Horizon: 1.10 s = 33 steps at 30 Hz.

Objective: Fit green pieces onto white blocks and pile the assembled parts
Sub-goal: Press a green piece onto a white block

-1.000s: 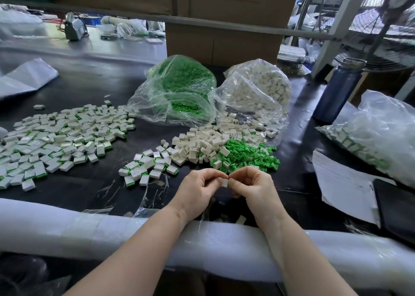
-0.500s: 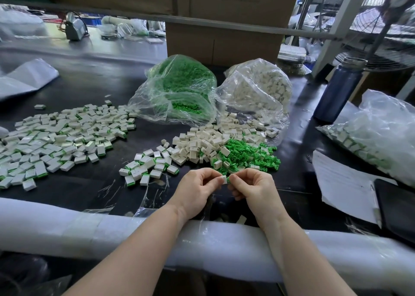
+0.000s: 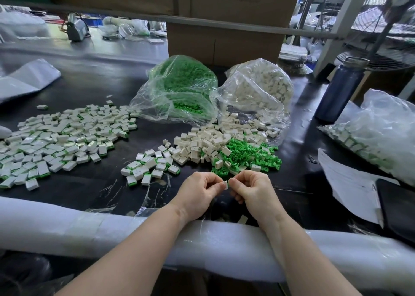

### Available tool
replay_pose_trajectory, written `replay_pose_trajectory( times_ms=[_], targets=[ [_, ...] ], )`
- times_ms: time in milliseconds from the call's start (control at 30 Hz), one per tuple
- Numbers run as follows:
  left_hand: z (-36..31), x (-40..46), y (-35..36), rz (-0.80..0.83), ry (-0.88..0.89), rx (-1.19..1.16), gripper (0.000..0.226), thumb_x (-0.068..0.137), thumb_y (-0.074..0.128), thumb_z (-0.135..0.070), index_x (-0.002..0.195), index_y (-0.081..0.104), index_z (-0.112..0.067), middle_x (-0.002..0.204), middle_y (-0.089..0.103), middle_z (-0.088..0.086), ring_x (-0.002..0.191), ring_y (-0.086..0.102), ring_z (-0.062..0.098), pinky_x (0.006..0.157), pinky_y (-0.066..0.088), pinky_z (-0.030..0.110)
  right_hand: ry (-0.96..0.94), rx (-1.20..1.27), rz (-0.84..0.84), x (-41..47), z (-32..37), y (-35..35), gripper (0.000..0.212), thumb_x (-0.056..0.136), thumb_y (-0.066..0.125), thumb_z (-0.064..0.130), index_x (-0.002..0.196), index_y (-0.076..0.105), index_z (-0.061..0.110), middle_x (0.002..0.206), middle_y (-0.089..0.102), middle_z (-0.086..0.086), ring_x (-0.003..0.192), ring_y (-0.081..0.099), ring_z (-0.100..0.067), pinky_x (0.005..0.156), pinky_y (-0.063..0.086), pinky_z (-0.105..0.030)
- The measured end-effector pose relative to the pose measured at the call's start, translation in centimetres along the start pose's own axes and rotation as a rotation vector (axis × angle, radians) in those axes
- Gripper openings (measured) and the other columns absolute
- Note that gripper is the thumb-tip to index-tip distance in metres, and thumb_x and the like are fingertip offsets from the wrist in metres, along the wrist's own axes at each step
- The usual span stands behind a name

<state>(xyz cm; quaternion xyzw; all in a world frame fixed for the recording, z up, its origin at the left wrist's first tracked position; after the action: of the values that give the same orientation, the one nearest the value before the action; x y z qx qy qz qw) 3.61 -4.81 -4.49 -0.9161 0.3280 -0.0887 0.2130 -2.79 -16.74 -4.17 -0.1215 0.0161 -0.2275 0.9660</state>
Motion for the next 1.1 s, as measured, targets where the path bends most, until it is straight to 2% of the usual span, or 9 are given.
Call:
replay_pose_trajectory(
  times_ms=[267, 433, 533, 600, 767, 900, 1033, 1100],
  targets=[
    [-0.1, 0.0, 0.1, 0.003, 0.022, 0.075, 0.016, 0.090, 0.060, -0.023, 0.086, 0.070, -0.011, 0.061, 0.056, -0.004, 0.056, 0.045, 0.009, 0.061, 0.041, 0.025, -0.011, -0.042, 0.029, -0.1, 0.2, 0.0, 0.021, 0.085, 0.064, 0.005, 0.065, 0.061, 0.011, 0.055, 0.058, -0.004, 0.045, 0.048, -0.005, 0.046, 0.041, -0.016],
    [-0.4, -0.1, 0.2, 0.018, 0.031, 0.094, 0.015, 0.090, 0.059, -0.022, 0.084, 0.070, -0.013, 0.061, 0.057, -0.003, 0.057, 0.047, 0.012, 0.063, 0.043, 0.030, 0.000, -0.039, 0.035, -0.1, 0.2, 0.0, 0.022, 0.084, 0.063, 0.004, 0.064, 0.061, 0.012, 0.053, 0.057, -0.001, 0.044, 0.047, -0.003, 0.045, 0.040, -0.015],
    [-0.6, -0.1, 0.2, 0.013, 0.052, 0.112, 0.014, 0.090, 0.060, -0.021, 0.086, 0.071, -0.012, 0.077, 0.069, 0.007, 0.075, 0.062, 0.024, 0.075, 0.051, 0.035, -0.005, -0.031, 0.025, -0.2, 0.3, 0.0, 0.024, 0.083, 0.062, 0.002, 0.062, 0.061, 0.012, 0.052, 0.056, -0.002, 0.044, 0.047, -0.006, 0.045, 0.040, -0.017],
    [-0.7, -0.2, 0.2, 0.008, 0.055, 0.122, 0.014, 0.089, 0.061, -0.020, 0.087, 0.071, -0.012, 0.081, 0.070, 0.009, 0.081, 0.063, 0.025, 0.077, 0.051, 0.035, -0.006, -0.031, 0.026, -0.2, 0.3, 0.0, 0.023, 0.083, 0.062, 0.002, 0.062, 0.061, 0.011, 0.052, 0.056, -0.004, 0.045, 0.046, -0.007, 0.045, 0.040, -0.018],
    [-0.7, -0.2, 0.3, 0.017, 0.052, 0.103, 0.015, 0.090, 0.060, -0.018, 0.088, 0.072, -0.010, 0.082, 0.070, 0.010, 0.078, 0.062, 0.024, 0.079, 0.050, 0.038, -0.017, -0.077, 0.051, -0.1, 0.3, 0.2, 0.024, 0.083, 0.063, 0.004, 0.061, 0.061, 0.014, 0.053, 0.057, -0.005, 0.047, 0.046, -0.010, 0.047, 0.040, -0.020],
    [-0.9, -0.2, 0.1, 0.002, 0.039, 0.021, 0.016, 0.091, 0.058, -0.020, 0.092, 0.070, -0.010, 0.084, 0.069, 0.017, 0.074, 0.060, 0.028, 0.078, 0.050, 0.043, -0.024, 0.050, -0.012, -0.1, 0.4, 0.0, 0.018, 0.083, 0.066, 0.006, 0.065, 0.063, 0.006, 0.050, 0.057, 0.000, 0.045, 0.048, -0.007, 0.046, 0.041, -0.018],
    [-1.2, -0.2, 0.2, -0.016, 0.043, -0.033, 0.017, 0.091, 0.058, -0.021, 0.098, 0.071, -0.013, 0.087, 0.072, 0.005, 0.084, 0.067, 0.020, 0.085, 0.051, 0.039, -0.033, 0.211, -0.076, -0.1, 0.4, -0.4, 0.016, 0.081, 0.068, 0.003, 0.066, 0.064, 0.006, 0.049, 0.061, -0.001, 0.045, 0.054, -0.006, 0.044, 0.043, -0.016],
    [-1.1, -0.3, 0.3, -0.011, 0.032, -0.081, 0.016, 0.090, 0.060, -0.020, 0.100, 0.071, -0.015, 0.088, 0.072, 0.007, 0.086, 0.067, 0.023, 0.087, 0.051, 0.041, -0.041, 0.237, -0.076, -0.2, 0.5, -0.5, 0.014, 0.079, 0.071, 0.004, 0.067, 0.064, 0.005, 0.052, 0.063, -0.002, 0.046, 0.056, -0.007, 0.044, 0.045, -0.016]
  ],
)
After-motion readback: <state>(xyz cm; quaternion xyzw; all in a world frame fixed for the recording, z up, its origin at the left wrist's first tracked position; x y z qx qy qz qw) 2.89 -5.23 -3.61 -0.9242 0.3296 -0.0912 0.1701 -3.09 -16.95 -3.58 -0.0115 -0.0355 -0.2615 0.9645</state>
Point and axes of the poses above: each hand's wrist, its own x-axis towards the middle knuckle, its own y-axis out of the palm, z = x × y, the point moved 6 cm from there along x, towards the middle knuckle
